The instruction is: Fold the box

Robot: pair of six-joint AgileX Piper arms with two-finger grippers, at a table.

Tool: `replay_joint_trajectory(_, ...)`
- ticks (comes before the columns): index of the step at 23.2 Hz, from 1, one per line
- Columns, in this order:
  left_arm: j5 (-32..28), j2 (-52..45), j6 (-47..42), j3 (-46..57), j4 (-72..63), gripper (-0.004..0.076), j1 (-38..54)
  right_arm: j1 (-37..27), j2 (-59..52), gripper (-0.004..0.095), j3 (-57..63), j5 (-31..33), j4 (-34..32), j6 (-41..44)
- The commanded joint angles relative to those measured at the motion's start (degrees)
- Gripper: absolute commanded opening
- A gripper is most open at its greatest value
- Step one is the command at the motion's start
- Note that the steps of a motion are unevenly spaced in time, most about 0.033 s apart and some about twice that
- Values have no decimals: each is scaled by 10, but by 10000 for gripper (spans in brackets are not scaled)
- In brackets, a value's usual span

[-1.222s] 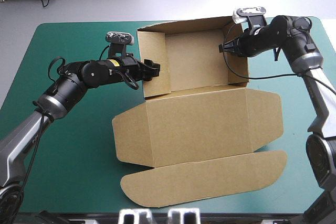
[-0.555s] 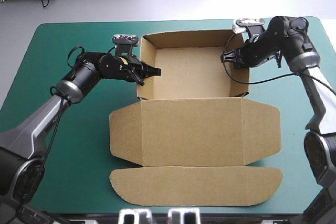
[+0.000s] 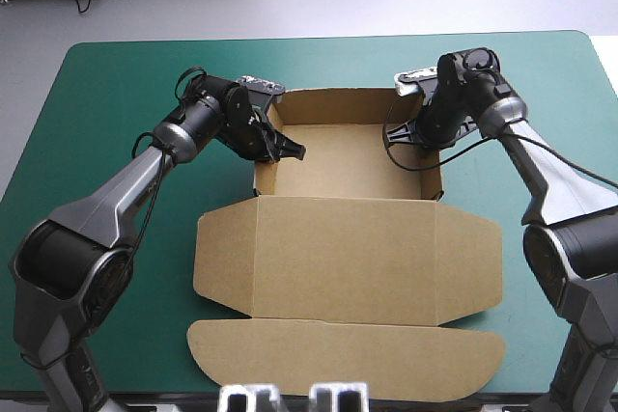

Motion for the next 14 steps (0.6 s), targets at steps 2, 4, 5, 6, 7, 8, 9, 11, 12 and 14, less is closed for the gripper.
replay_joint_trajectory(2, 16, -23, 13, -28, -20, -10, -19, 18, -18, -19, -17, -26, 18, -23)
replay_joint_trajectory(4, 25, -22, 13, -28, -9, -10, -19, 18, -9, -19, -17, -15, 4, -18)
replay_joint_trajectory(5, 25, -22, 13, -28, -8, -10, -19, 18, -5, -19, -17, -14, 1, -18)
replay_joint_trajectory(6, 26, -22, 13, -28, -10, -10, -19, 18, -3, -19, -17, -14, 1, -18)
replay_joint_trajectory(7, 29, -22, 13, -28, -12, -10, -19, 18, 0, -19, -17, -14, 4, -14)
replay_joint_trajectory(8, 33, -21, 13, -28, -11, -10, -19, 18, 5, -19, -17, -16, 10, -14)
replay_joint_trajectory(9, 36, -20, 13, -28, -6, -10, -19, 18, 7, -19, -17, -15, 12, -14)
replay_joint_trajectory(11, 46, -13, 13, -28, 18, -10, -19, 18, 16, -19, -17, -8, 12, -12)
replay_joint_trajectory(12, 59, -7, 13, -28, 23, -10, -19, 18, 20, -20, -17, -5, 12, -9)
replay_joint_trajectory(14, 74, -2, 13, -28, 22, -6, -19, 18, 21, -17, -17, -1, 12, -3)
